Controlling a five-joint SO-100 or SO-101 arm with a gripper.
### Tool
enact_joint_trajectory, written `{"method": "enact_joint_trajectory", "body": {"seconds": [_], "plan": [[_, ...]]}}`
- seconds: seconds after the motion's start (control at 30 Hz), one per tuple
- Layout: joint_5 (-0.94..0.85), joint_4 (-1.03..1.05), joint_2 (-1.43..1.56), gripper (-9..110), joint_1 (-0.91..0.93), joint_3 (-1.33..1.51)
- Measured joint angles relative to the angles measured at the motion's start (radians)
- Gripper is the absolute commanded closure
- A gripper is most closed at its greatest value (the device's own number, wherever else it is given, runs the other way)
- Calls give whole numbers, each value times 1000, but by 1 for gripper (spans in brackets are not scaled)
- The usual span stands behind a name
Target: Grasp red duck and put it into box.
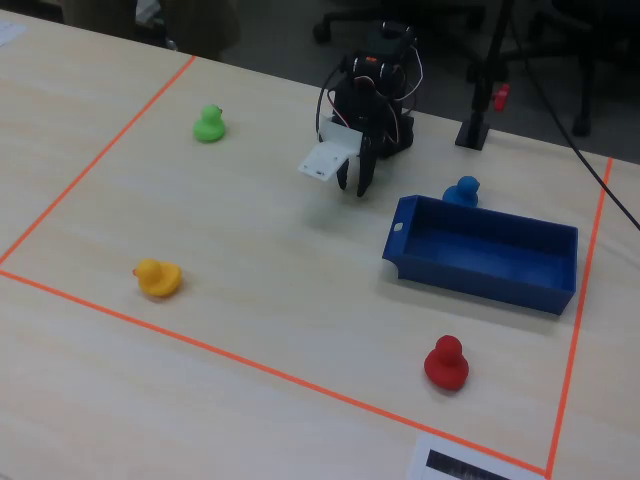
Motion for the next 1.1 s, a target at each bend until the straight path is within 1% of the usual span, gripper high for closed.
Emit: {"method": "enact_joint_trajectory", "body": {"seconds": [0.23,0.4,0.67,0.73,0.87,0.93,1.03,1.1], "plan": [[0,0,0,89,0,0],[0,0,0,93,0,0],[-23,-6,-5,92,0,0],[-35,-66,-46,92,25,0],[-48,-225,-195,87,49,-94],[-48,-264,-302,81,48,-216],[-48,-261,-454,71,40,-440],[-57,-206,-566,66,20,-607]]}}
